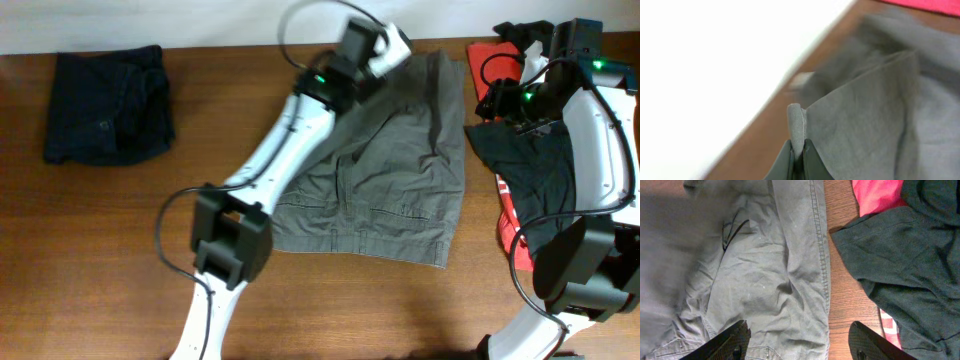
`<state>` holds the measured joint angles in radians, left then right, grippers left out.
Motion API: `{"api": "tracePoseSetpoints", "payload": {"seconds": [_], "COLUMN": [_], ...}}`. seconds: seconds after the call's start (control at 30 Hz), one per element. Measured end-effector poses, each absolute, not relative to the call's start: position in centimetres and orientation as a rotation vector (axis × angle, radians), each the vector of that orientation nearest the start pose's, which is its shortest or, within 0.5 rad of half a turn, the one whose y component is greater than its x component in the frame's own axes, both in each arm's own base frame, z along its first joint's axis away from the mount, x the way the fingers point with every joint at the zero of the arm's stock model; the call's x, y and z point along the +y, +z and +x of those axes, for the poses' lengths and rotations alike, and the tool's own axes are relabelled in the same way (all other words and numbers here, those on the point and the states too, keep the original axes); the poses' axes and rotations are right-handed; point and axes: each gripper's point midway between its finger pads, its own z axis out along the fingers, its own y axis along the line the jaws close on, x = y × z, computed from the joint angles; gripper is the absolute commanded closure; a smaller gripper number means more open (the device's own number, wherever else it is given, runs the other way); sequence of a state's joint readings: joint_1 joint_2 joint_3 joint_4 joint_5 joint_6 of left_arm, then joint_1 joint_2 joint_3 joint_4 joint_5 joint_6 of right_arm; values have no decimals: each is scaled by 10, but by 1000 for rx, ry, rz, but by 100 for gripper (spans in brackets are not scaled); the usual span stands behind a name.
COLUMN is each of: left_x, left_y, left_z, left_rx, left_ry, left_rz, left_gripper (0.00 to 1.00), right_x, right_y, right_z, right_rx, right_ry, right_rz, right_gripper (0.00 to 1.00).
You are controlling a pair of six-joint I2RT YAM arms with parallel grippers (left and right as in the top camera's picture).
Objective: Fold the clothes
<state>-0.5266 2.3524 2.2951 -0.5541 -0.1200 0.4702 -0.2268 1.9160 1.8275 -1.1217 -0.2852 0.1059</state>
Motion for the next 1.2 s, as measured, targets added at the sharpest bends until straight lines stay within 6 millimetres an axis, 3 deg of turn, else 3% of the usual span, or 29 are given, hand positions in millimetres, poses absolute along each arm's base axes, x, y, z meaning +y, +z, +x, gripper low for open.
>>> {"api": "tracePoseSetpoints", "payload": {"seconds": [0.1, 0.33, 0.43, 0.47, 0.5, 0.57, 0.7, 0.9, 1.1, 1.2], "left_x": [-256, -117, -68, -53, -38, -21, -3, -12, -30, -42], "left_y": [220, 208, 205, 202, 198, 192, 184, 172, 149, 155], "left_z": [593, 621, 628, 628, 628, 627, 623, 615, 580, 557], "left_rx": [1999, 2198, 2237, 2252, 2270, 2295, 2336, 2384, 2544, 2601], "left_ry": [201, 313, 319, 314, 306, 280, 227, 173, 76, 0], "left_rz": [884, 570, 436, 405, 375, 342, 312, 333, 380, 413], "left_gripper": [99, 99, 97, 80, 57, 1, 1, 1, 1, 1], "right_x": [-52, -53, -52, -53, -53, -52, -53, -52, -47, -43], "right_y": [176, 176, 176, 176, 176, 176, 176, 176, 168, 165], "right_z": [442, 443, 442, 443, 443, 442, 443, 440, 418, 401], "right_rx": [2717, 2717, 2717, 2717, 2717, 2717, 2717, 2726, 2822, 2890], "right_ry": [363, 363, 363, 362, 362, 363, 363, 365, 386, 401], "right_rz": [382, 383, 382, 382, 383, 382, 382, 386, 417, 429], "right_gripper": [31, 31, 31, 31, 31, 27, 26, 26, 26, 26]}}
